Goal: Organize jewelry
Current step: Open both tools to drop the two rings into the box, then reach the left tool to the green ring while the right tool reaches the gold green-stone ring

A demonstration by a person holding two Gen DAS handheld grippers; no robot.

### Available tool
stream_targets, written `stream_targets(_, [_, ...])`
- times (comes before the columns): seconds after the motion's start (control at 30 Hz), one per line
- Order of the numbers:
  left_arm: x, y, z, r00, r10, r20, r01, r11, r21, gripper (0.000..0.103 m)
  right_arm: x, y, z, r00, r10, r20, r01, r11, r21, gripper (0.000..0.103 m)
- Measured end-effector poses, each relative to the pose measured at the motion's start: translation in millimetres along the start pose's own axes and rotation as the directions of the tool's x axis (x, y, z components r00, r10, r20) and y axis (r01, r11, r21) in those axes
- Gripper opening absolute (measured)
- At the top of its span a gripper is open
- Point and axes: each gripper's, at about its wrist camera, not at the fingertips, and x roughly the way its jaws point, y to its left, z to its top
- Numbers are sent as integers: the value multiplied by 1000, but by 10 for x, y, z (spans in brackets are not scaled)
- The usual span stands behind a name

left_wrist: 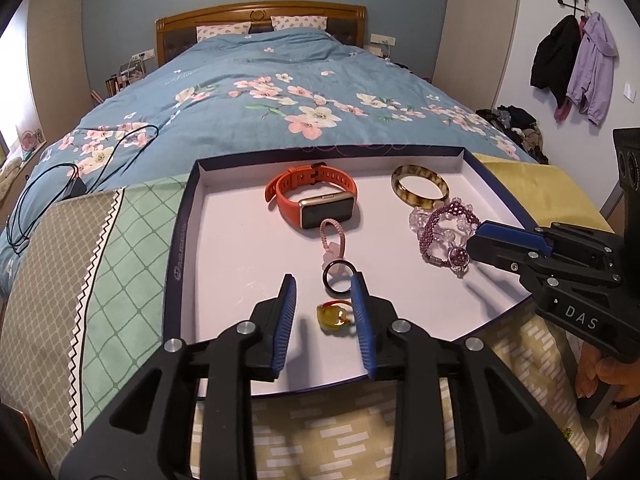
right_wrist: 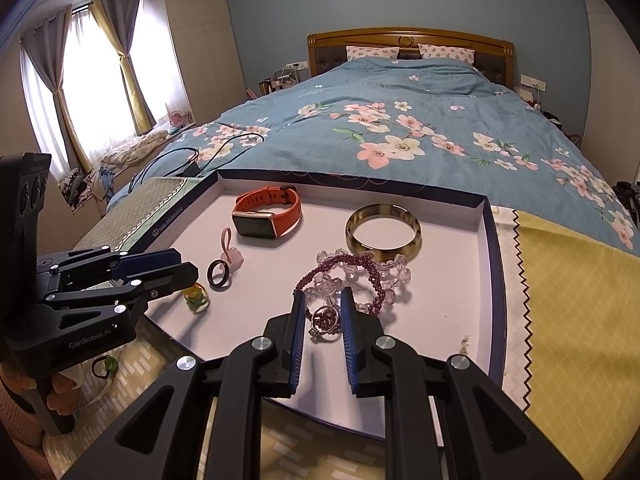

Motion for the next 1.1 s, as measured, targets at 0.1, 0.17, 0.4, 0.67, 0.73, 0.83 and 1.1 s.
stream_targets(0.1, [-55,-1,-1,1000,7,20,-7,1000,1,40,-14,-11,-4,1000,1,6,-1,1000,7,21])
stream_targets(0.17, [-92,5,-7,999,4,32,-4,1000,-3,43,-43,-18,-10,1000,0,16,0,1000,10,26])
stream_targets(0.4, [-238,-13,-18,996,11,92,-12,1000,9,62,-150,-15,-27,999,3,37,-4,1000,23,43])
stream_targets(0.67, [-641,200,-63,984,-83,157,89,996,-31,66,-515,28,-135,997,40,65,-40,999,10,52])
stream_targets(0.73, [-750,282,-124,982,-98,161,105,994,-35,66,-593,30,-197,997,49,55,-49,999,4,52])
stream_targets(0.83, [-869,379,-254,984,-97,148,102,995,-24,65,-661,35,-301,998,52,35,-52,999,-7,52])
stream_targets(1.1, [-939,388,-687,993,-102,51,101,995,23,63,-798,152,-707,996,78,-51,-80,996,-38,52])
